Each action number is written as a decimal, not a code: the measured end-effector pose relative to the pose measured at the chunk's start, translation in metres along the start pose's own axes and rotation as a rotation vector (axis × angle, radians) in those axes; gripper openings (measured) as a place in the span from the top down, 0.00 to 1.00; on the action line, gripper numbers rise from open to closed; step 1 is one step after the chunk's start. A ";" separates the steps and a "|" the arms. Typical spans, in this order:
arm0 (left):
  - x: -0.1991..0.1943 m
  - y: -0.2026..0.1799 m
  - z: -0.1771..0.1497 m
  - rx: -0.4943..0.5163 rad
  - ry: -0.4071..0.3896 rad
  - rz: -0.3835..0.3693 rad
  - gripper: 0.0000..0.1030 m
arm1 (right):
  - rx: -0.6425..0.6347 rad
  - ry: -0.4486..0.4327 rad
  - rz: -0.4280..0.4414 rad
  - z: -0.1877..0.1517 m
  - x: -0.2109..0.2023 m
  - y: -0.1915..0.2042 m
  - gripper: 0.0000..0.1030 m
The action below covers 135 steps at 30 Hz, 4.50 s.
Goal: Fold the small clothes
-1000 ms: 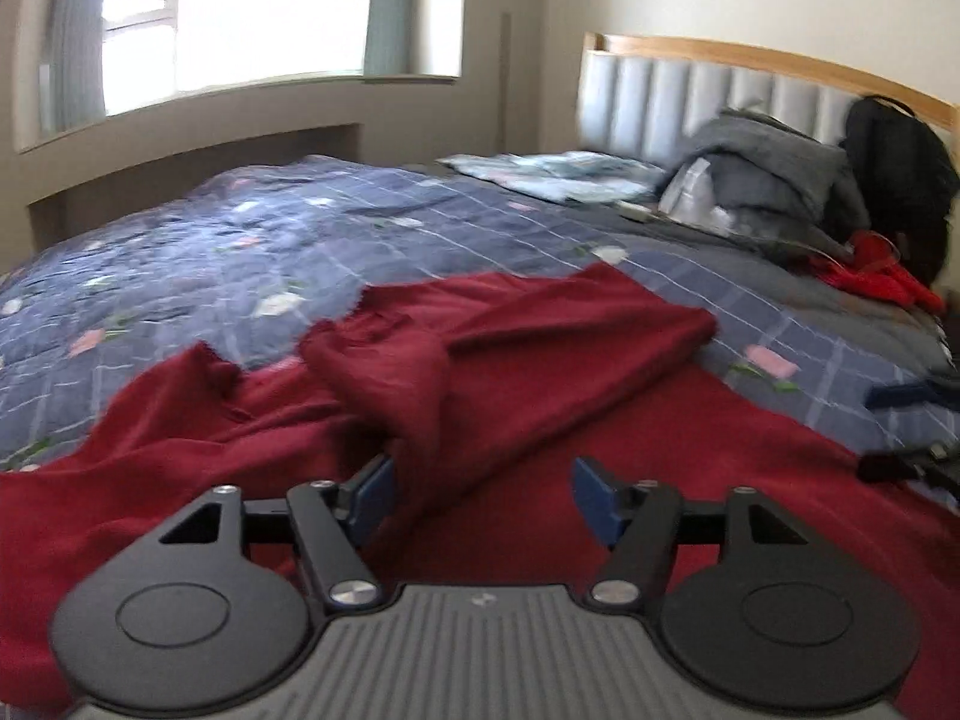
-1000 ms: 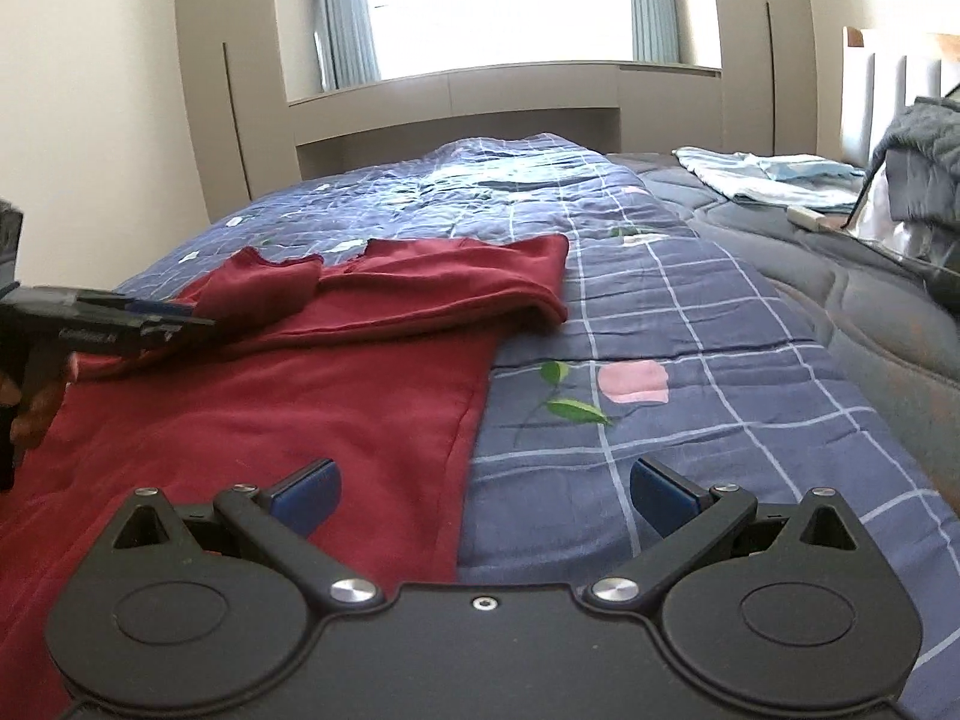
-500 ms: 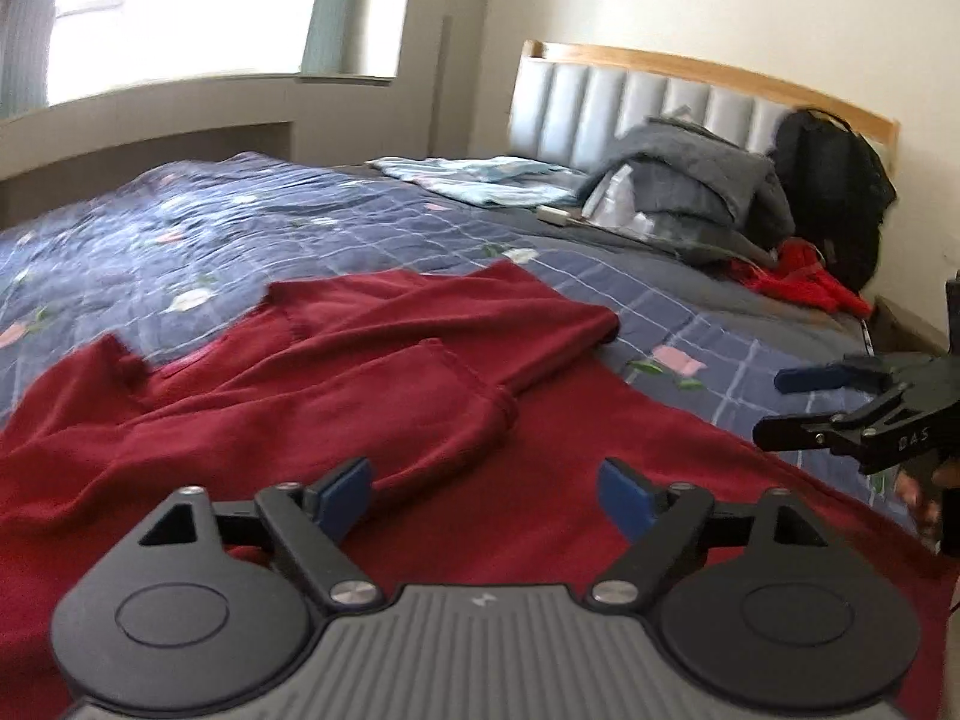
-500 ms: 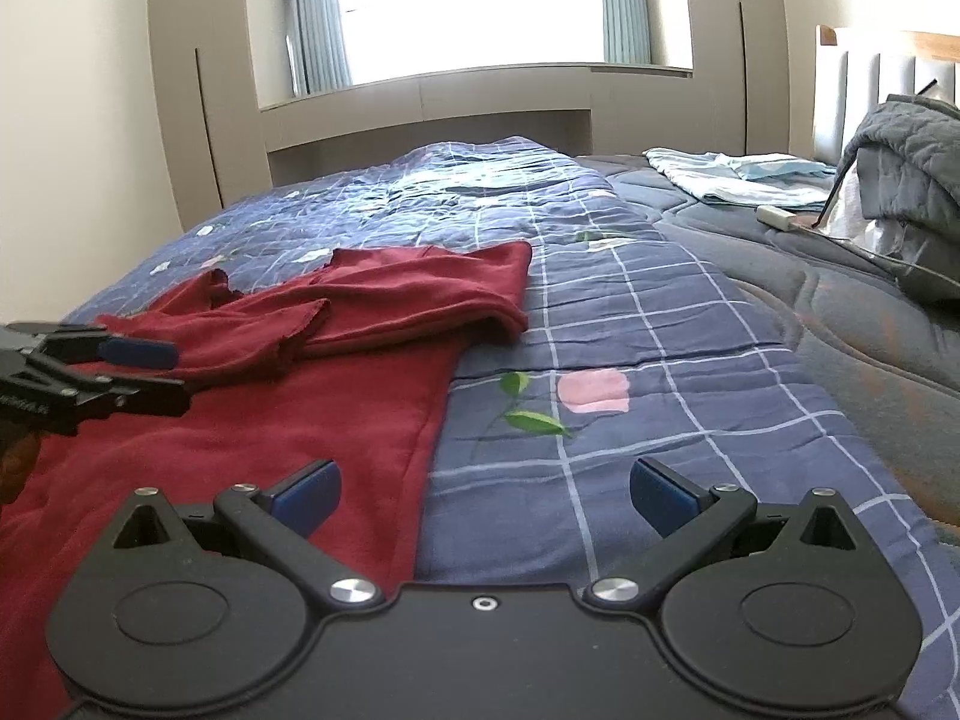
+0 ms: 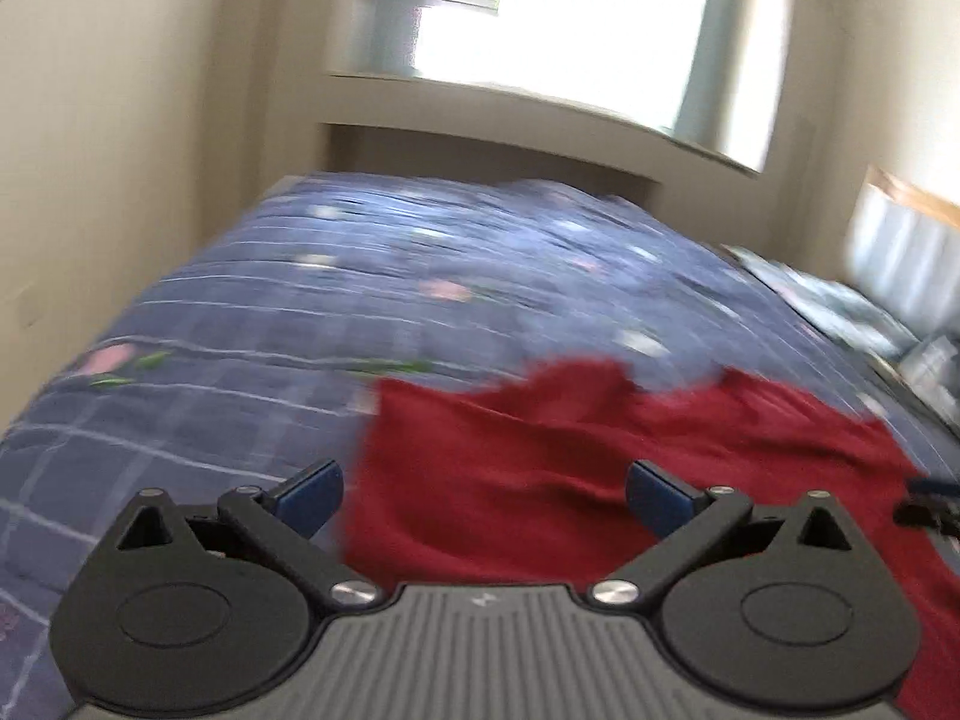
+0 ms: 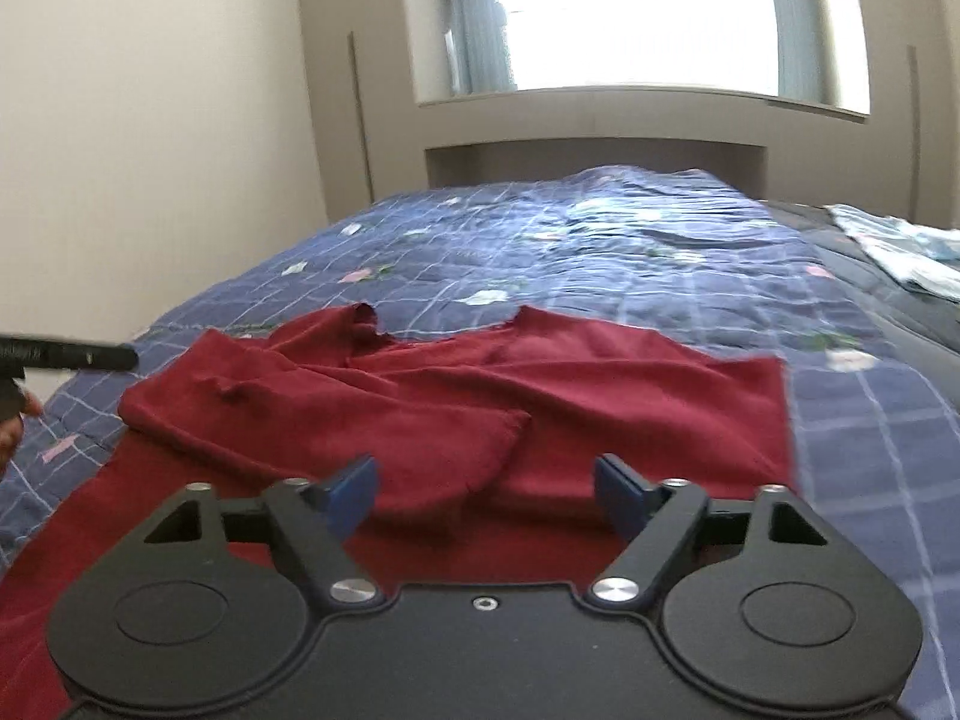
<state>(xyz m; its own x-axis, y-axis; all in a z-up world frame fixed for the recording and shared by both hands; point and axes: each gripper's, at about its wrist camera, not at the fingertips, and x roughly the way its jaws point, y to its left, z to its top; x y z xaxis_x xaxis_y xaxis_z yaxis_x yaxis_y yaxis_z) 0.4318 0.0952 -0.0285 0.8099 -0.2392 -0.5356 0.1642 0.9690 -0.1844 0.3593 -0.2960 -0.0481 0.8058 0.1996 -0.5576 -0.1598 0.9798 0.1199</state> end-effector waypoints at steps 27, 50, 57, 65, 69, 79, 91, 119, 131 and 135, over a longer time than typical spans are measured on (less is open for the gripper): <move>0.086 0.052 0.007 -0.289 0.142 -0.031 0.25 | 0.004 0.010 -0.159 0.014 0.061 -0.029 0.86; 0.054 0.041 0.007 -0.169 0.067 -0.021 0.57 | 0.005 -0.020 -0.158 0.001 0.066 -0.027 0.84; 0.014 0.010 -0.035 0.162 0.066 0.008 0.34 | 0.006 -0.027 -0.159 0.000 0.066 -0.028 0.83; 0.029 -0.013 -0.040 0.280 0.085 0.086 0.32 | 0.016 -0.025 -0.153 0.000 0.067 -0.030 0.83; 0.022 -0.017 -0.044 0.348 0.076 0.087 0.32 | 0.015 -0.027 -0.154 0.000 0.066 -0.030 0.83; 0.032 -0.017 -0.045 0.401 0.085 0.126 0.33 | 0.005 -0.027 -0.161 -0.001 0.067 -0.028 0.83; 0.016 -0.028 -0.049 0.403 0.015 0.164 0.92 | 0.007 -0.028 -0.159 -0.001 0.067 -0.028 0.83; -0.073 0.007 -0.068 -0.045 0.165 0.042 0.00 | -0.089 -0.006 -0.130 -0.026 -0.006 -0.010 0.01; -0.141 -0.032 -0.125 0.003 0.236 0.009 0.00 | -0.163 0.079 -0.120 -0.109 -0.134 0.017 0.01; -0.160 -0.045 -0.143 0.063 0.261 0.033 0.00 | -0.203 0.095 -0.132 -0.134 -0.163 0.029 0.01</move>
<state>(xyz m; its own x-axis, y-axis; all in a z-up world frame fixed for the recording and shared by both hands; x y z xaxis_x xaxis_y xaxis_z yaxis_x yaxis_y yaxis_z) 0.2148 0.0812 -0.0523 0.6445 -0.2075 -0.7359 0.1818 0.9765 -0.1161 0.1471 -0.2989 -0.0639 0.7714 0.0605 -0.6335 -0.1761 0.9769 -0.1211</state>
